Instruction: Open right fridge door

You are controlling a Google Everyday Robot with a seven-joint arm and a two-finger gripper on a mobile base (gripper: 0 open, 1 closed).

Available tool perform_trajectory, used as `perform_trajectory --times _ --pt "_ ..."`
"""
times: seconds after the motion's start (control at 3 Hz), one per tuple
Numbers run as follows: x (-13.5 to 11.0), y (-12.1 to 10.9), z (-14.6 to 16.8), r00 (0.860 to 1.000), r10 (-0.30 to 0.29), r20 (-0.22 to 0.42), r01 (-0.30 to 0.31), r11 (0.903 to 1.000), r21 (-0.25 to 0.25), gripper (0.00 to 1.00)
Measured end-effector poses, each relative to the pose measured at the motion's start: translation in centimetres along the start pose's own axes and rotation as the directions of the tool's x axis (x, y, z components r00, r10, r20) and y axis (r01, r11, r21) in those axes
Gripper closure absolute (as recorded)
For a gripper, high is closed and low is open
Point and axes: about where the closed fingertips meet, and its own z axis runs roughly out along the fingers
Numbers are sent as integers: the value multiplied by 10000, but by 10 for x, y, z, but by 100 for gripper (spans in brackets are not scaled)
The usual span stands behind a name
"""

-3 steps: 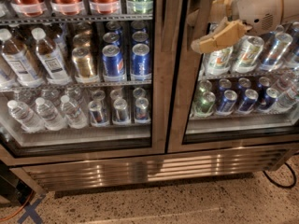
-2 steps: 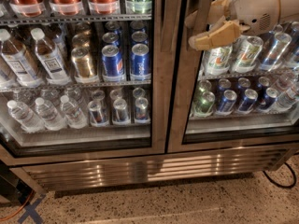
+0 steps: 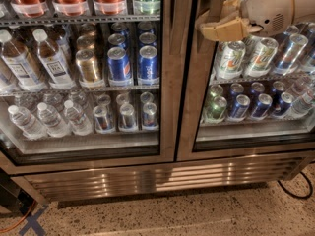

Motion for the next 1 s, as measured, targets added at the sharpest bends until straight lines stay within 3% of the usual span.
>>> perform_trajectory --times 1.0 --pt "-2 -2 0 10000 26 -57 -26 10000 41 100"
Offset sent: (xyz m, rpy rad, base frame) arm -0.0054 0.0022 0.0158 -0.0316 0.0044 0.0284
